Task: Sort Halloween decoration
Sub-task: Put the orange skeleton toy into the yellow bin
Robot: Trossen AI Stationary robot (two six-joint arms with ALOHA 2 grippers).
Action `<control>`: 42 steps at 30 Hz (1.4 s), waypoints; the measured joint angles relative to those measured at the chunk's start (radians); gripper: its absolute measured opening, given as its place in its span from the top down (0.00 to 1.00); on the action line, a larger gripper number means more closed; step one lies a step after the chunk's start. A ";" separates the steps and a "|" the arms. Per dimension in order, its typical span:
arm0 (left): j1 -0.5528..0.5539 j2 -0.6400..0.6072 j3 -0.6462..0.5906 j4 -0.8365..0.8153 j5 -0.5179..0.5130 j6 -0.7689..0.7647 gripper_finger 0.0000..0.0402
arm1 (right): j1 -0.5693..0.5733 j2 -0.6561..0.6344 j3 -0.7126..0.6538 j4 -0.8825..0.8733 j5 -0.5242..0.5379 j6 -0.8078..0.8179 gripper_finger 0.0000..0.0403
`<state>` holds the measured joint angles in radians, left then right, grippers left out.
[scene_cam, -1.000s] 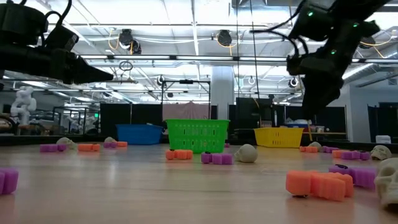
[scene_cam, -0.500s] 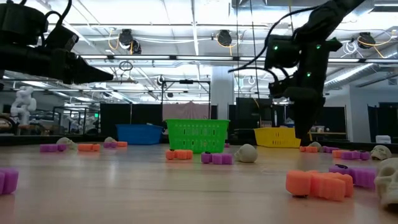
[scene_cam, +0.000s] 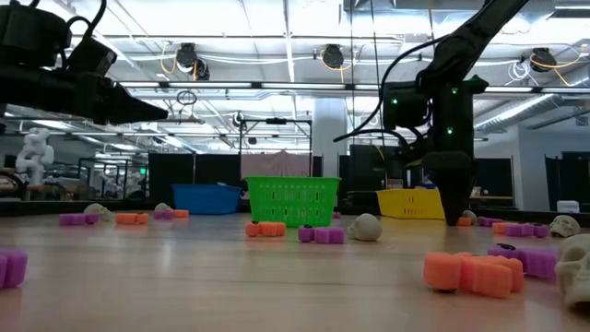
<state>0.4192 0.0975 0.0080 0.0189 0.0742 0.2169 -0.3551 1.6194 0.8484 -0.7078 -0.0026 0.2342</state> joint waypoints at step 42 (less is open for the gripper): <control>0.000 0.000 0.000 0.000 0.000 0.000 0.99 | -0.564 0.314 0.555 -0.127 0.024 -0.236 0.95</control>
<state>0.4194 0.0975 0.0079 0.0189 0.0742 0.2173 -0.9192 1.9335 1.4031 -0.8348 0.0213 -0.0016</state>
